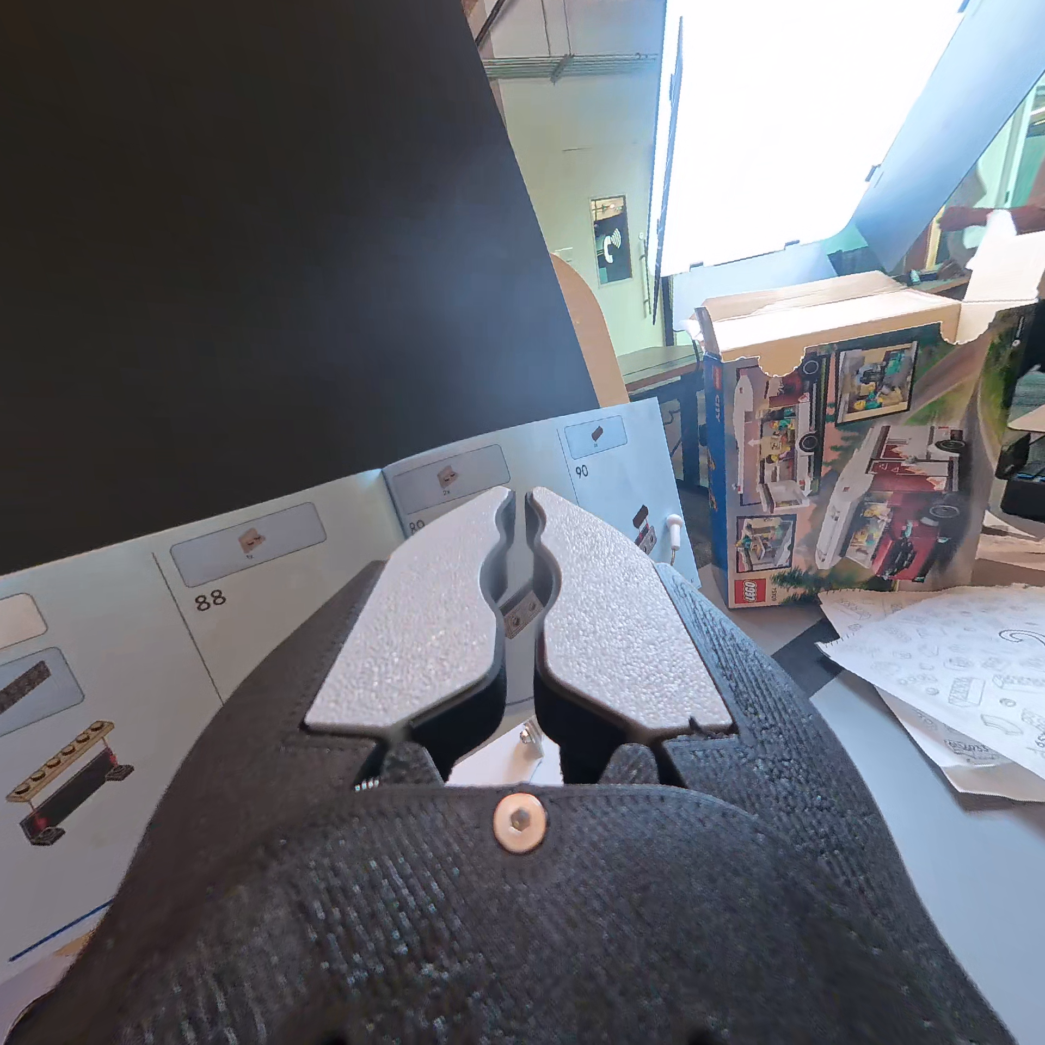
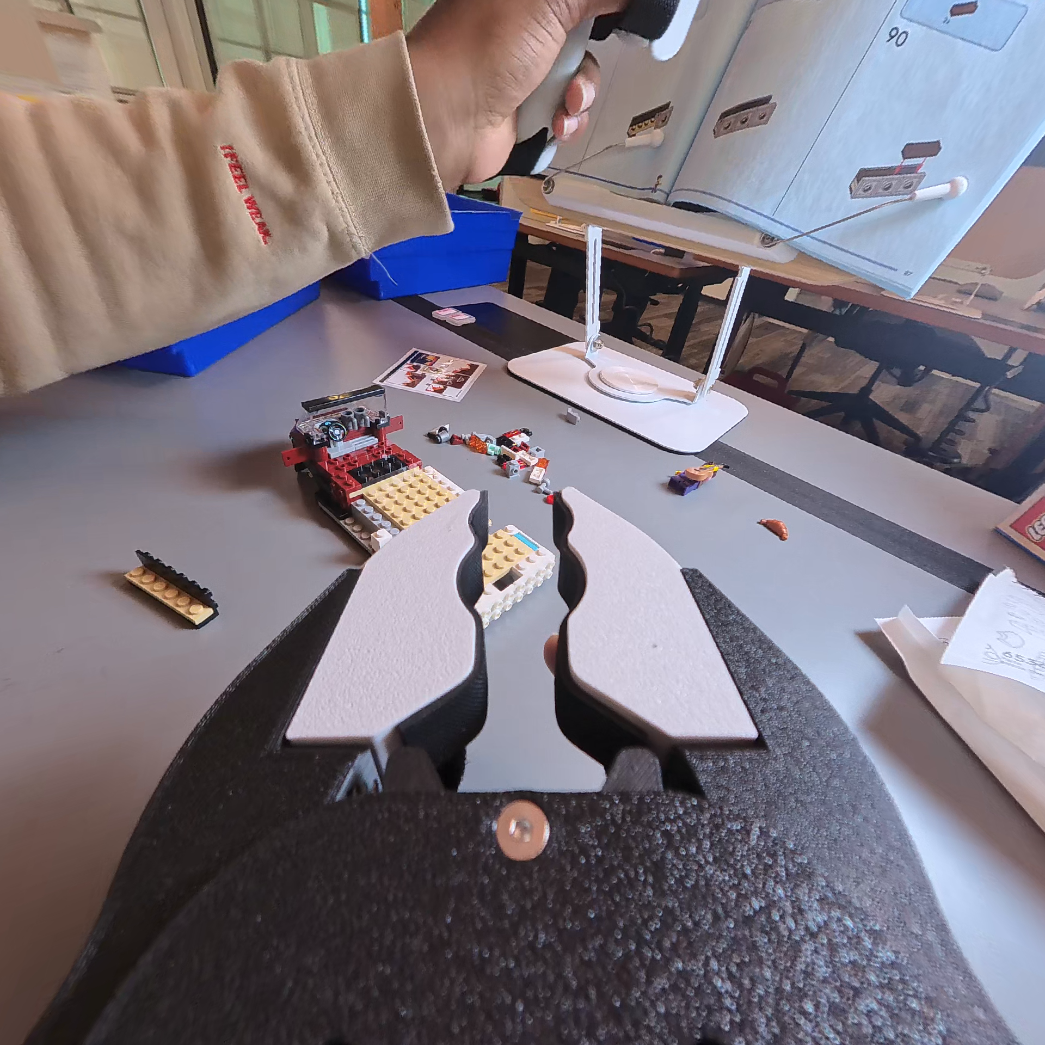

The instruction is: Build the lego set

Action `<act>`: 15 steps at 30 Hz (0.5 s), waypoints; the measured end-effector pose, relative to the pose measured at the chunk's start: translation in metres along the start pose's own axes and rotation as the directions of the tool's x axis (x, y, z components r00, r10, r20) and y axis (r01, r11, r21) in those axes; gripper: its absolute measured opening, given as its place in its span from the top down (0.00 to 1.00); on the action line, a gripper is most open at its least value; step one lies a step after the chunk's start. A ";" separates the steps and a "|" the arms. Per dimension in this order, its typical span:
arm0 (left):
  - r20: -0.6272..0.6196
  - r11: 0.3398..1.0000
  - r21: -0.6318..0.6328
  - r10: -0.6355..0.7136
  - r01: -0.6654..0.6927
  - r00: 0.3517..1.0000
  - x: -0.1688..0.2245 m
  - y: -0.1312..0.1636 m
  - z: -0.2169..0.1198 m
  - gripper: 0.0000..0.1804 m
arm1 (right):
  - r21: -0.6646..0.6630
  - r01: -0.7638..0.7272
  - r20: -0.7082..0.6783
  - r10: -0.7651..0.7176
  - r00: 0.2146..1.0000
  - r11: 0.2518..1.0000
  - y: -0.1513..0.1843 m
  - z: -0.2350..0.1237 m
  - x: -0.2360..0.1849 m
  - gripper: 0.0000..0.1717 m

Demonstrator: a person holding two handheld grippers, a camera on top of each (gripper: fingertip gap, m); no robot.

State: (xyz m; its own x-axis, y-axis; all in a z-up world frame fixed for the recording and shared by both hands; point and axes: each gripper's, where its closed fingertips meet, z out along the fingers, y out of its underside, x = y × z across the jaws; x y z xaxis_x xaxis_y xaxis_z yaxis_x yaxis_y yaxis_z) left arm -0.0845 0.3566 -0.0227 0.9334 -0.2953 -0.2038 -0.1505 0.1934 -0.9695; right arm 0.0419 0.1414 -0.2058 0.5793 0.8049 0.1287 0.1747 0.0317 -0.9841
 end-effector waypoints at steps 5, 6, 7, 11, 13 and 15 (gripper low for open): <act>-0.013 1.000 -0.011 -0.001 0.001 1.000 0.000 0.005 -0.010 0.98 | 0.002 -0.009 0.009 0.009 1.000 1.000 0.000 0.000 0.000 0.87; -0.035 1.000 -0.015 -0.018 0.018 0.999 0.002 0.007 -0.016 0.99 | 0.002 -0.009 0.011 0.009 1.000 1.000 0.000 0.000 -0.001 0.87; -0.063 0.999 -0.025 -0.037 0.035 0.997 0.005 0.009 -0.024 0.99 | -0.001 -0.011 0.014 0.011 1.000 1.000 0.000 -0.001 -0.001 0.87; -0.184 0.996 -0.058 -0.070 0.060 0.980 0.022 0.022 -0.082 1.00 | -0.015 -0.021 0.041 0.022 0.999 1.000 0.001 -0.002 -0.005 0.88; -0.234 0.995 -0.074 -0.077 0.061 0.969 0.031 0.028 -0.125 1.00 | -0.020 -0.014 0.049 0.015 0.999 1.000 0.003 -0.002 -0.006 0.88; -0.285 0.990 -0.128 -0.088 0.054 0.954 0.043 0.042 -0.171 1.00 | -0.030 -0.005 0.064 0.007 0.998 1.000 0.005 -0.001 -0.009 0.88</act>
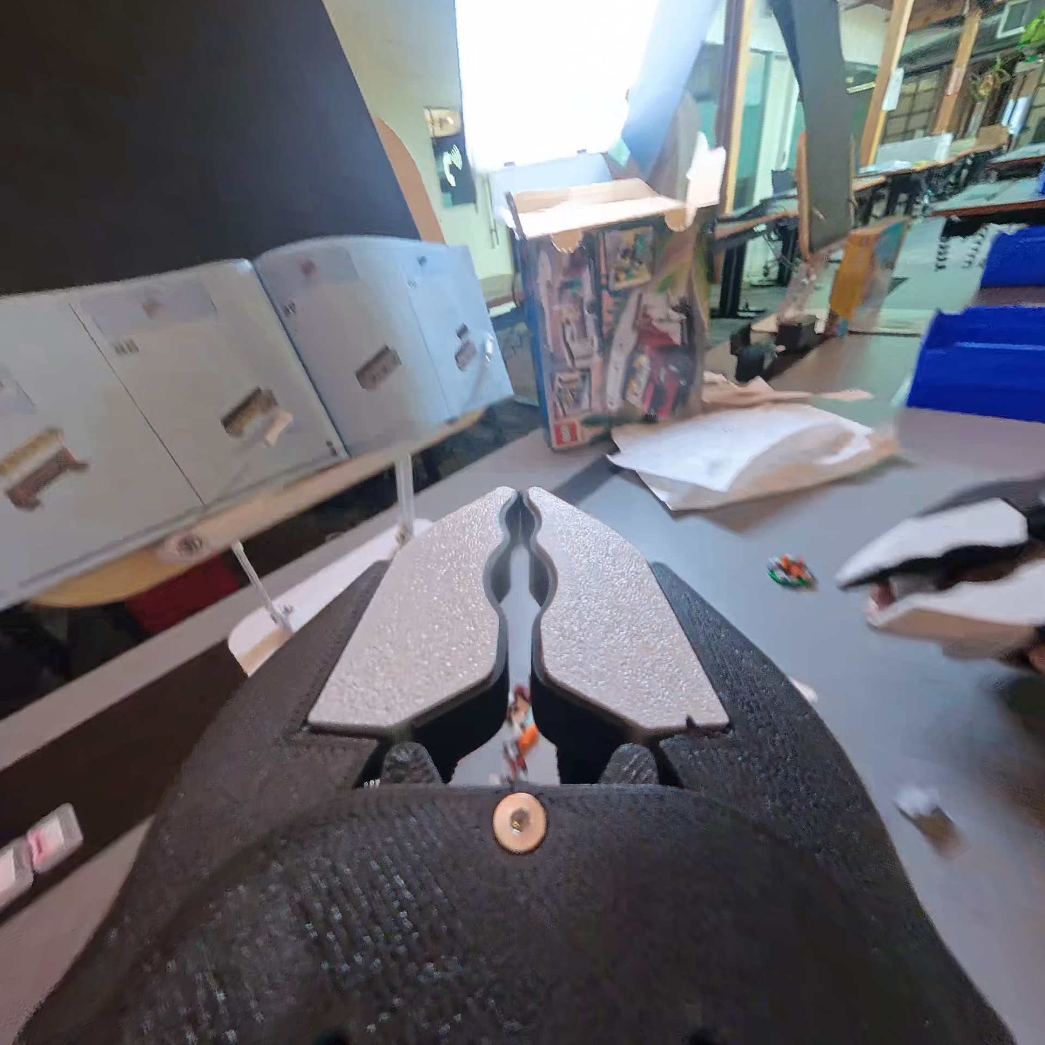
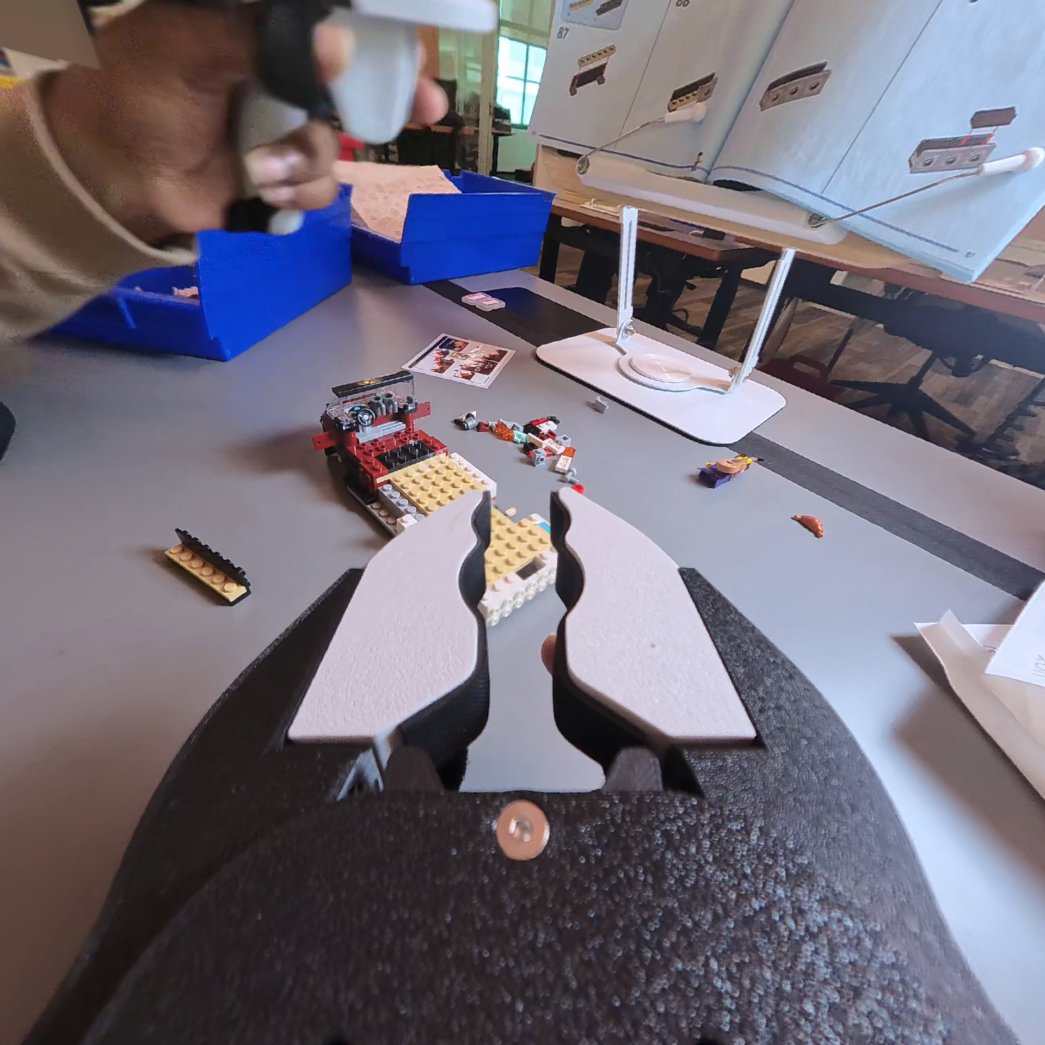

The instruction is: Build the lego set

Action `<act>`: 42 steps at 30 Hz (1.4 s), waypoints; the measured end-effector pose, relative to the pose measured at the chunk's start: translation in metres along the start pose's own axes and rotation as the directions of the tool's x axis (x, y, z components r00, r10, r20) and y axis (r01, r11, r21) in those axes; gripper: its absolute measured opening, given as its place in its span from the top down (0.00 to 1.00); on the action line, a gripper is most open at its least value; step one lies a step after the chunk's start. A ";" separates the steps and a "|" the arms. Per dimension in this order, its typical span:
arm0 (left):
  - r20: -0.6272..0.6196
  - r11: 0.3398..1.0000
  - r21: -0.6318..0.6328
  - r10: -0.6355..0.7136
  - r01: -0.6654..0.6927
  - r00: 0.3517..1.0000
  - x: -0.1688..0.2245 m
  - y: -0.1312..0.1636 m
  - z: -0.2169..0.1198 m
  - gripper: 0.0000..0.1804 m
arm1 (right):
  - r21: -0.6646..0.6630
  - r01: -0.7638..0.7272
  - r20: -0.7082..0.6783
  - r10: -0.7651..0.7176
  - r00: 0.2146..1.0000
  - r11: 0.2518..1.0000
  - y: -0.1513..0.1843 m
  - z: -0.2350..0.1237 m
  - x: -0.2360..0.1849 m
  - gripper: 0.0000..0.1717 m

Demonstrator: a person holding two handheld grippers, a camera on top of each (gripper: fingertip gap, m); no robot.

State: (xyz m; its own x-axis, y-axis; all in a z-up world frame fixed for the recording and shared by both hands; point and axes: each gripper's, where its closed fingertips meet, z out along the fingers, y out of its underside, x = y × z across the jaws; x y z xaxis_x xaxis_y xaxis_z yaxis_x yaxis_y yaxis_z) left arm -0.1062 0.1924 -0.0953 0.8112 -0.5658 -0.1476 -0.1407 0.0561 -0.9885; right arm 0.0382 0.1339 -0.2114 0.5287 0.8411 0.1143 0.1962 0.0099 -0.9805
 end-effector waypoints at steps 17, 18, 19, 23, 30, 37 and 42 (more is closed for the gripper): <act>-0.538 0.896 -0.424 -0.135 -0.129 0.832 0.148 0.145 -0.106 0.76 | -0.299 0.264 0.450 -0.108 0.886 0.917 0.042 -0.013 -0.071 0.89; -0.550 0.883 -0.439 -0.121 -0.163 0.826 0.152 0.152 -0.107 0.75 | -0.343 0.289 0.474 -0.101 0.874 0.894 0.050 -0.017 -0.074 0.89; -0.560 0.871 -0.452 -0.108 -0.194 0.821 0.155 0.157 -0.108 0.74 | -0.364 0.307 0.486 -0.103 0.868 0.879 0.055 -0.018 -0.075 0.89; -0.576 0.833 -0.483 -0.069 -0.271 0.815 0.158 0.172 -0.111 0.79 | -0.426 0.361 0.507 -0.112 0.855 0.829 0.072 -0.014 -0.079 0.89; -0.571 0.817 -0.485 -0.028 -0.310 0.821 0.156 0.181 -0.108 0.93 | -0.488 0.401 0.520 -0.110 0.847 0.775 0.078 -0.007 -0.076 0.91; -0.574 0.821 -0.499 -0.071 -0.279 0.816 0.158 0.181 -0.108 0.98 | -0.506 0.451 0.536 -0.141 0.832 0.736 0.081 -0.006 -0.077 0.95; -0.585 0.819 -0.522 -0.140 -0.239 0.799 0.161 0.179 -0.112 0.98 | -0.499 0.464 0.555 -0.142 0.820 0.732 0.080 -0.009 -0.082 0.95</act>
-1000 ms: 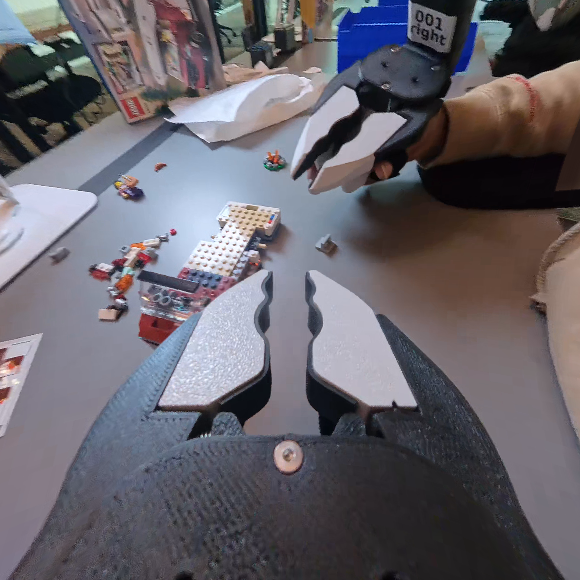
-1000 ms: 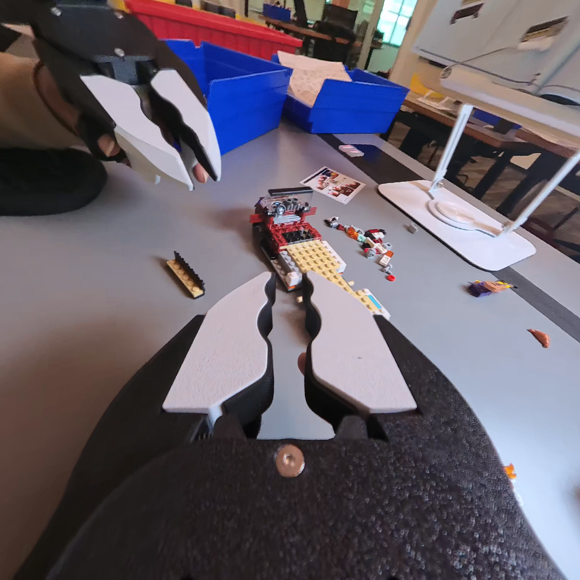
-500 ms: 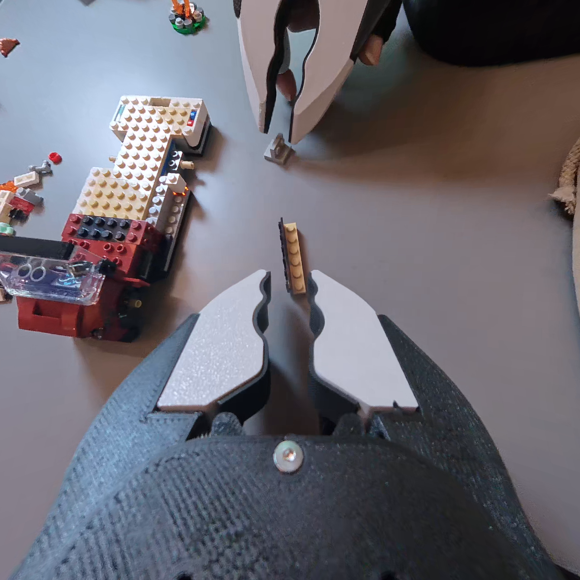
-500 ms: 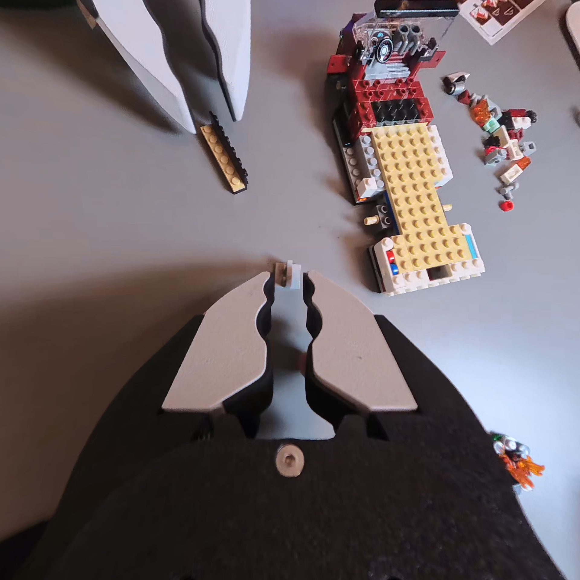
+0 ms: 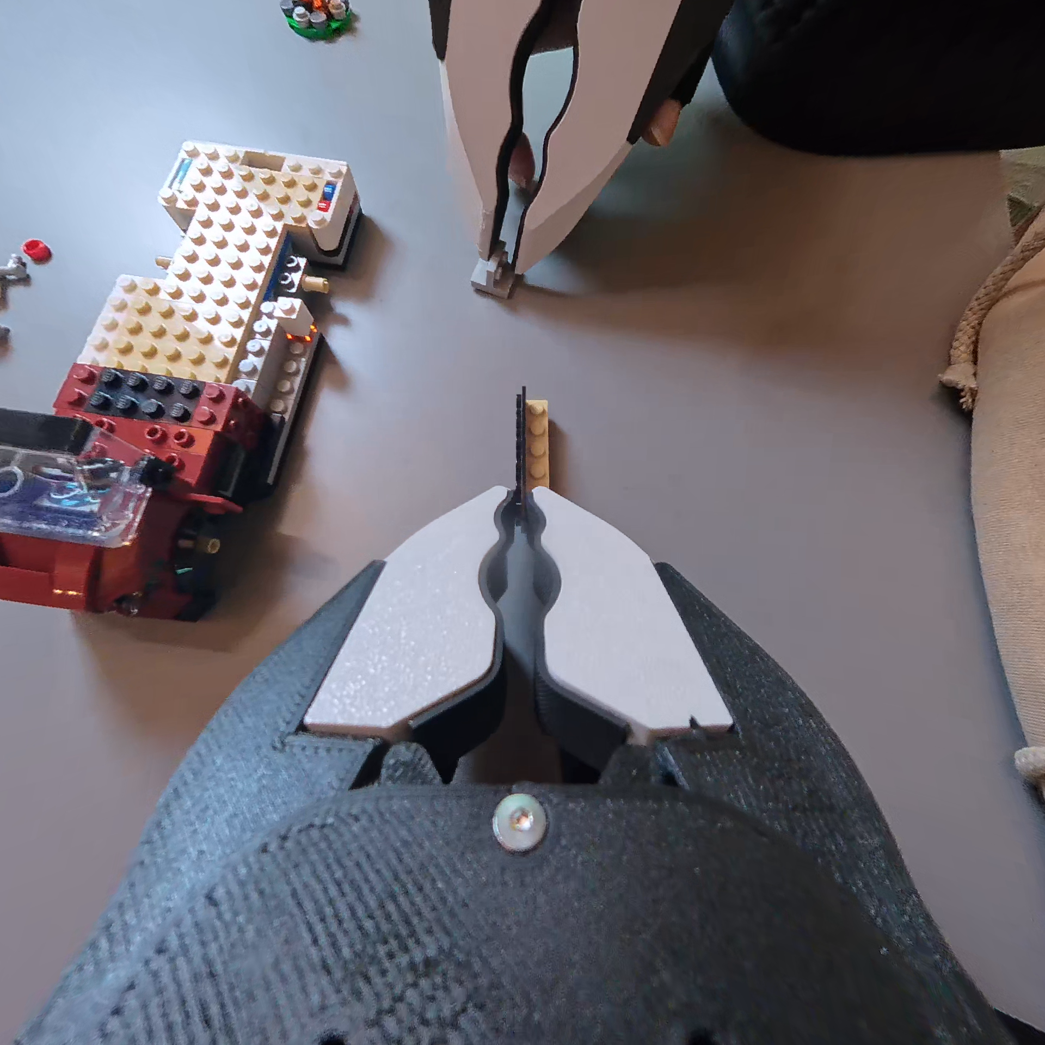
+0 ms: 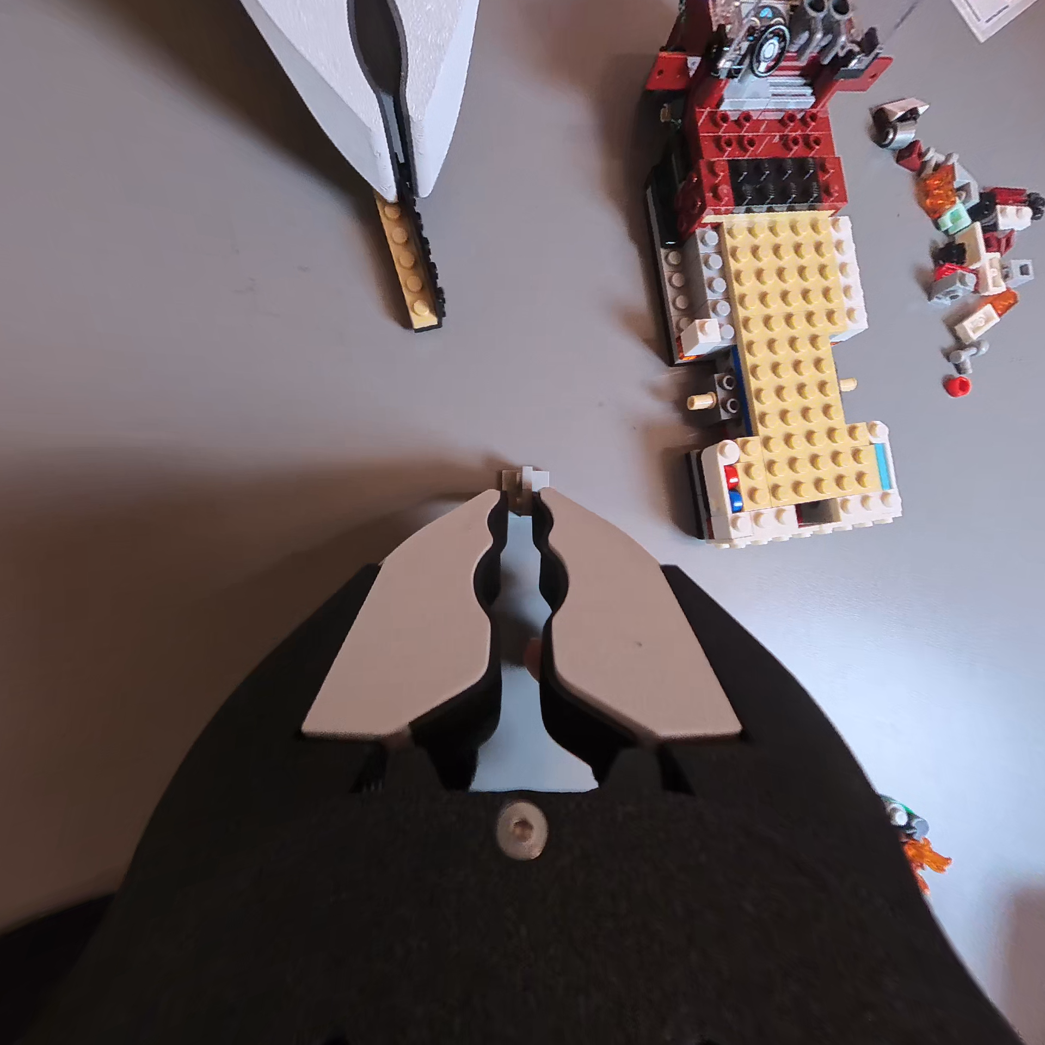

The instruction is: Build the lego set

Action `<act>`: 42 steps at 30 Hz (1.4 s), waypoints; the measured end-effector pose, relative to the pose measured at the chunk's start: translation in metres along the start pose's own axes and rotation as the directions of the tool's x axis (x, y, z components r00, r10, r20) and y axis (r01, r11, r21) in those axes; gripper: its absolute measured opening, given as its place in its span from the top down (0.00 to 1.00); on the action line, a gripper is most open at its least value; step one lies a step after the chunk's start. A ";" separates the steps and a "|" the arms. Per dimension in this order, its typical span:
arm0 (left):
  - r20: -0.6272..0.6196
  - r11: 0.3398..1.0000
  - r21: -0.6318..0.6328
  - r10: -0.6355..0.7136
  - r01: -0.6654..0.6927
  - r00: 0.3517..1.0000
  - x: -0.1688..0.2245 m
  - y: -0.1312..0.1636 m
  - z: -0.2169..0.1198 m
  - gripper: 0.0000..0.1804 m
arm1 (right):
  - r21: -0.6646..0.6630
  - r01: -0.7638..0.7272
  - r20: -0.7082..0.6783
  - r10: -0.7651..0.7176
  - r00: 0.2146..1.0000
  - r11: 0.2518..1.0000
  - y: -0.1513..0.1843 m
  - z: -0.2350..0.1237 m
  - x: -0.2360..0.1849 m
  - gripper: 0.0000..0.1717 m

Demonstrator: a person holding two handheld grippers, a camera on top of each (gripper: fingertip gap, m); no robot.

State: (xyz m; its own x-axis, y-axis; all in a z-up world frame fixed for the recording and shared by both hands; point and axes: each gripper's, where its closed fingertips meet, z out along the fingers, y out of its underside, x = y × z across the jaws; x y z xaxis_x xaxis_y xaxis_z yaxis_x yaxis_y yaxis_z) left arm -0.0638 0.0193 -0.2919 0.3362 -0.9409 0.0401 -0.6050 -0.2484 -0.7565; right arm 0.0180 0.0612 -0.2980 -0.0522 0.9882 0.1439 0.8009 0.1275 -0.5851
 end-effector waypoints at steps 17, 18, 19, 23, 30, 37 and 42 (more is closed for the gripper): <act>-0.122 0.985 0.057 -0.156 0.164 0.980 0.007 -0.010 -0.004 0.98 | 0.211 0.123 0.026 -0.131 0.991 0.970 -0.047 -0.002 -0.032 0.85; -0.122 0.984 0.060 -0.158 0.166 0.980 0.006 -0.010 -0.004 0.98 | 0.220 0.143 0.016 -0.150 0.989 0.965 -0.050 0.001 -0.035 0.84; -0.122 0.984 0.063 -0.159 0.167 0.980 0.006 -0.011 -0.004 0.98 | 0.225 0.157 0.005 -0.162 0.987 0.962 -0.053 0.005 -0.036 0.83; -0.147 0.982 0.085 -0.156 0.169 0.977 0.011 -0.016 -0.006 0.98 | 0.260 0.171 -0.019 -0.172 0.985 0.951 -0.064 0.013 -0.038 0.84; -0.125 0.988 0.073 -0.128 0.138 0.984 0.012 -0.015 -0.003 0.98 | 0.240 0.191 -0.024 -0.191 0.981 0.952 -0.062 0.016 -0.038 0.90; 0.117 0.998 -0.037 0.047 -0.043 0.992 -0.010 0.000 0.003 0.98 | 0.072 -0.019 -0.027 0.021 0.999 0.997 -0.008 -0.024 0.012 0.84; 0.140 0.997 -0.042 0.074 -0.069 0.987 -0.012 0.000 0.002 0.93 | 0.038 -0.055 0.023 0.054 0.998 0.998 0.002 -0.015 0.009 0.84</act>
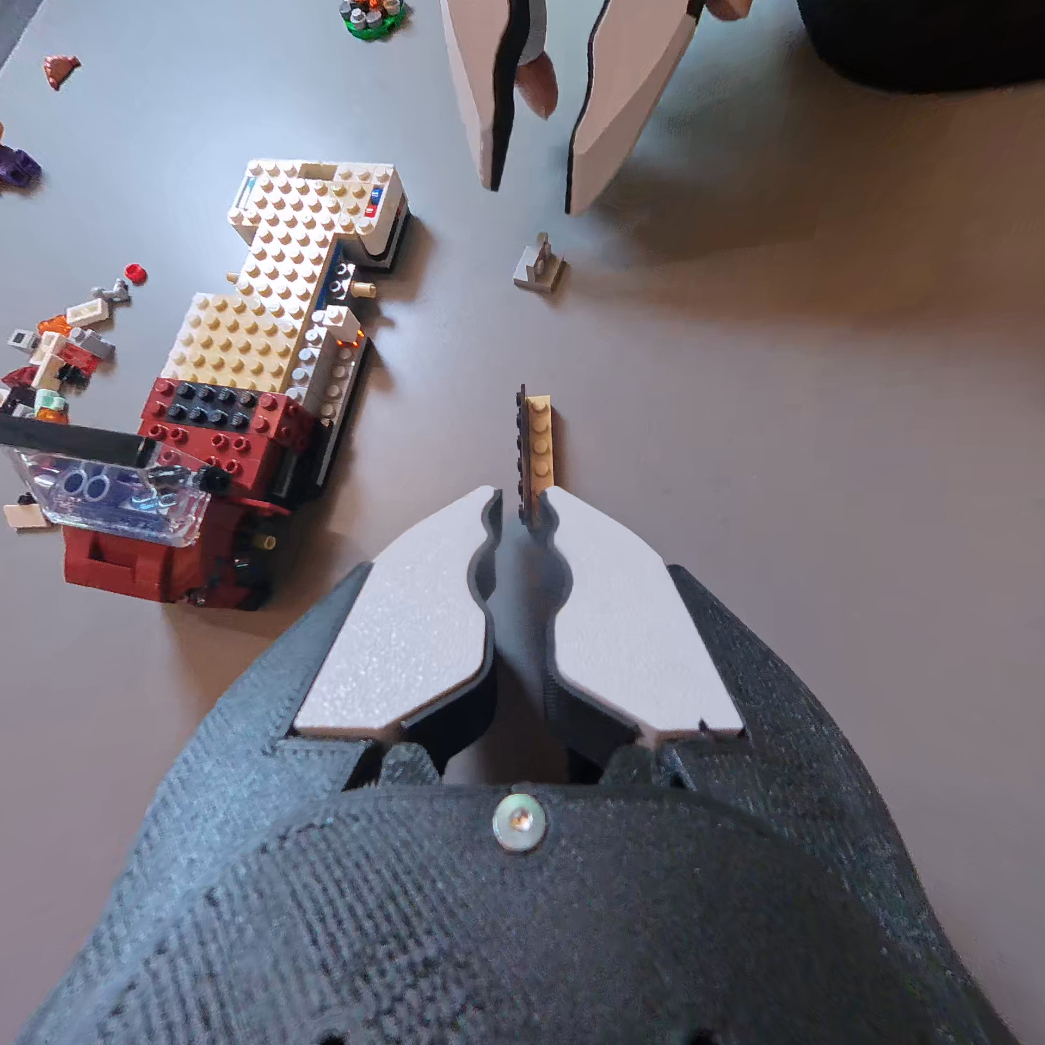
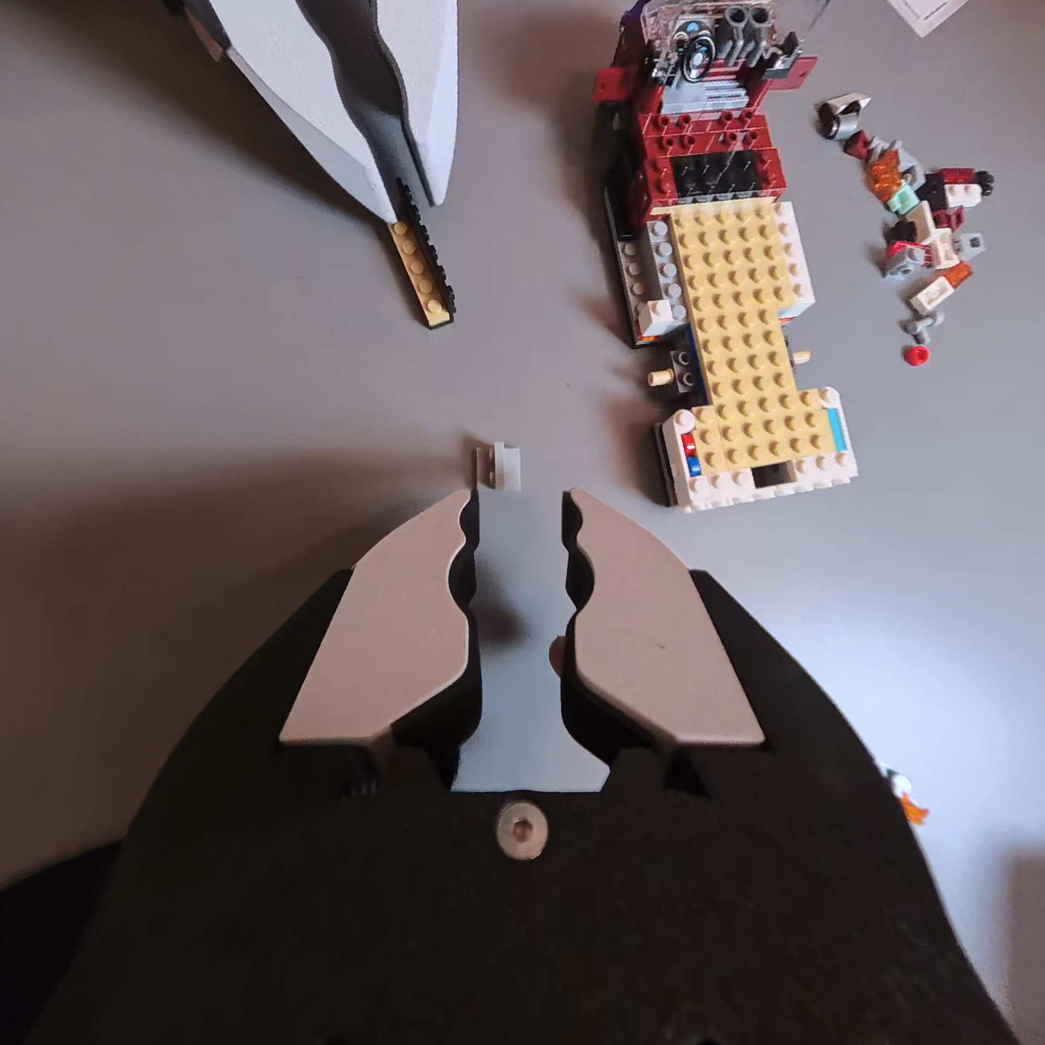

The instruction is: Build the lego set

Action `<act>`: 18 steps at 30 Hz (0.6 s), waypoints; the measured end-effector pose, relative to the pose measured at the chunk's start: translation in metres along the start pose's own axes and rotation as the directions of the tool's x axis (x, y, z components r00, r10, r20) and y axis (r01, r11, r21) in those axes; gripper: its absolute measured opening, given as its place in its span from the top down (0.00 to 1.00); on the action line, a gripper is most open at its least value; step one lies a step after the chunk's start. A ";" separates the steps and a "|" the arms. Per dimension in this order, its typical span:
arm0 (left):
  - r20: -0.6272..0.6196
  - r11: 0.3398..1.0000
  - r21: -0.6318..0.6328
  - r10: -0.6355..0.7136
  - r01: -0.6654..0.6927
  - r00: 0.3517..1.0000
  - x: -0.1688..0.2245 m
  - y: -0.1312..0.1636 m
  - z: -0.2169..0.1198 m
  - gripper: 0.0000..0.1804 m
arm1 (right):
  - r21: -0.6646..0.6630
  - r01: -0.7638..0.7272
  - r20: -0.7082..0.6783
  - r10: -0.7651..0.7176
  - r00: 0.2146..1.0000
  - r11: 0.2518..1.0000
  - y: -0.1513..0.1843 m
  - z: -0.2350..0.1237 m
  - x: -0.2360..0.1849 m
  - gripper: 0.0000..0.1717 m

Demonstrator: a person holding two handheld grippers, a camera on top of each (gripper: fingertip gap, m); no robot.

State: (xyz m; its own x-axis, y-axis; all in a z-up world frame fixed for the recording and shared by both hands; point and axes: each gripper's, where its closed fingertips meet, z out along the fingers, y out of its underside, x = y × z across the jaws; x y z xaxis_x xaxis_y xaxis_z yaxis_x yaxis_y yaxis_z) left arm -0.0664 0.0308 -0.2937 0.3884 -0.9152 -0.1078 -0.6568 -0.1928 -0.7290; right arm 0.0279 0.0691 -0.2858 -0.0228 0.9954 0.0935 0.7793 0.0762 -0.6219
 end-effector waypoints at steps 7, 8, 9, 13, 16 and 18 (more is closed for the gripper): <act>0.022 0.989 0.135 0.059 -0.061 0.998 0.000 -0.024 -0.015 0.87 | 0.051 0.014 0.180 -0.023 0.983 0.999 -0.027 -0.002 -0.021 0.97; 0.024 0.978 0.186 0.093 -0.095 0.995 0.004 -0.033 -0.019 0.86 | 0.113 -0.033 0.256 0.003 0.967 0.993 -0.043 -0.013 -0.028 0.97; 0.026 0.961 0.237 0.138 -0.140 0.990 0.010 -0.043 -0.024 0.84 | 0.163 -0.083 0.347 0.022 0.938 0.983 -0.058 -0.024 -0.037 0.97; 0.114 0.867 0.380 0.301 -0.322 0.947 0.034 -0.075 -0.039 0.85 | 0.188 -0.269 0.665 0.079 0.743 0.945 -0.093 -0.044 -0.071 0.97; 0.163 0.809 0.431 0.367 -0.400 0.916 0.047 -0.086 -0.048 0.90 | 0.162 -0.333 0.766 0.095 0.636 0.929 -0.101 -0.041 -0.083 0.97; 0.179 0.797 0.428 0.387 -0.426 0.904 0.049 -0.086 -0.050 0.96 | 0.160 -0.367 0.792 0.103 0.602 0.916 -0.104 -0.039 -0.083 0.97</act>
State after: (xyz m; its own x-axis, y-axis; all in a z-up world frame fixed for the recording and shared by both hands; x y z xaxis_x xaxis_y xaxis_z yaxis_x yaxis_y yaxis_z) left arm -0.0230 -0.0153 -0.2023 0.2126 -0.8392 -0.5006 -0.4128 0.3873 -0.8244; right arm -0.0271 -0.0241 -0.1984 -0.4291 0.6533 -0.6238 0.6225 -0.2865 -0.7283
